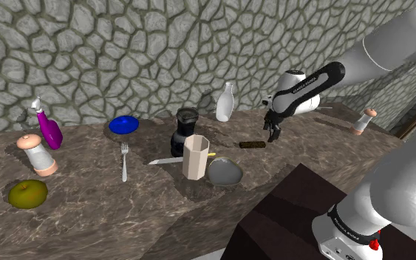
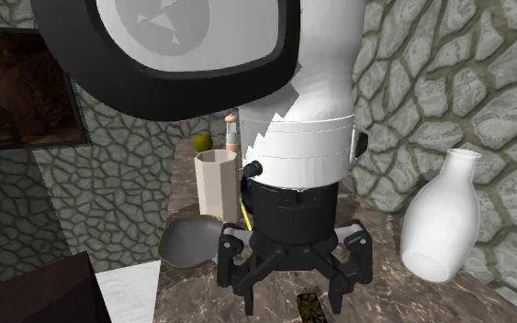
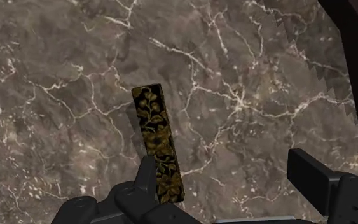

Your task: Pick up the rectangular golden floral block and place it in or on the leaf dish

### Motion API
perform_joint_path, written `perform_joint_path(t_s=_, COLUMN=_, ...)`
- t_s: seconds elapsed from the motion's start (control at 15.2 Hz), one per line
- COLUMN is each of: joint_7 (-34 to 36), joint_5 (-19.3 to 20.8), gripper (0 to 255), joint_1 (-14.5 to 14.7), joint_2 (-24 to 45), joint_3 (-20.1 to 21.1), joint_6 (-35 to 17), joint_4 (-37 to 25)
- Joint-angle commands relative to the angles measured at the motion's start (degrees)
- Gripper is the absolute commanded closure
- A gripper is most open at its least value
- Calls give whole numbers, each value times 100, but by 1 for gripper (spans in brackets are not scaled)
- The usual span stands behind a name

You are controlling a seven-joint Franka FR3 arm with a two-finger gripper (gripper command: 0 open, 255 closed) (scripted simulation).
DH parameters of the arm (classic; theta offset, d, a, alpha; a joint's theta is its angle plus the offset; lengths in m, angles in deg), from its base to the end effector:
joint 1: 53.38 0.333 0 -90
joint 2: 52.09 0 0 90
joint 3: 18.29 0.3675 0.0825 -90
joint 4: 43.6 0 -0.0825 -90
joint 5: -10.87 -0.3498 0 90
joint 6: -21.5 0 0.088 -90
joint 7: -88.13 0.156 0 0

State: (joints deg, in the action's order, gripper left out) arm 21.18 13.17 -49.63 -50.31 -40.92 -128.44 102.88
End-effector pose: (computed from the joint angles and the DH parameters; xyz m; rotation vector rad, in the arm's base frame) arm 0.4168 -0.1431 0.2914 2.8054 1.3101 0.0014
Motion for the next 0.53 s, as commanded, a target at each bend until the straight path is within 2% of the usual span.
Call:
perform_joint_path(t_s=0.0, joint_7=-651, joint_5=-383, gripper=0, joint_1=-30, joint_2=550, joint_3=43, joint_6=-317, joint_4=-224)
perform_joint_path(t_s=0.26, joint_7=-1793, joint_5=-1046, gripper=0, joint_1=-400, joint_2=1592, joint_3=449, joint_6=-786, joint_4=-784)
perform_joint_path(t_s=0.46, joint_7=-1881, joint_5=-1144, gripper=0, joint_1=-507, joint_2=1782, joint_3=569, joint_6=-927, joint_4=-833)
